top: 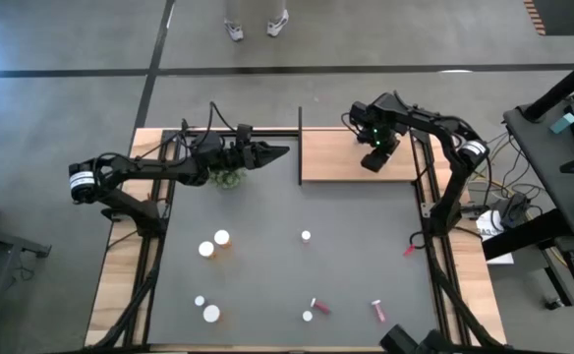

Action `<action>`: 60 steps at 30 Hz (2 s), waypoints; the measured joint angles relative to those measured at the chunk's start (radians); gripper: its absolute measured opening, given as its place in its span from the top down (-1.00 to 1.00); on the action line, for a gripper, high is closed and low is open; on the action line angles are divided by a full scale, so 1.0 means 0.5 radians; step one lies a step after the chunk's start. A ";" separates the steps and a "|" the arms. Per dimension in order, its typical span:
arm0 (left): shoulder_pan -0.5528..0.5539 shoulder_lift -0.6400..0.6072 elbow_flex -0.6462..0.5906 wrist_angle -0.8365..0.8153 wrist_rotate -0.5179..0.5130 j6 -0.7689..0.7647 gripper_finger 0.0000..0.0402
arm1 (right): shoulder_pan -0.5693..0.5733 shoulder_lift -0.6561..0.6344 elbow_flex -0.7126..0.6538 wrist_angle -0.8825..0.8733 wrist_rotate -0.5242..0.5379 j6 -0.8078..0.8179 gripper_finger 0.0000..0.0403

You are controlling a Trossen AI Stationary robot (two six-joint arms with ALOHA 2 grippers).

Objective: Pick and place medicine bottles onto shelf by color
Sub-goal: Put the top yellow pill bottle on the shelf aligned with the other yellow pill bottle

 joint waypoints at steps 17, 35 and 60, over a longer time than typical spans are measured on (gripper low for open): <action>0.002 0.000 0.000 0.000 -0.039 0.001 -0.41 | -0.195 0.000 -0.001 -0.006 0.003 -0.062 0.47; 0.015 0.000 0.000 0.000 -0.055 0.001 -0.41 | -0.218 0.001 -0.003 -0.005 0.158 -0.383 0.47; 0.020 0.000 0.000 0.000 -0.087 0.001 -0.41 | -0.305 -0.002 -0.071 -0.007 0.176 -0.622 0.47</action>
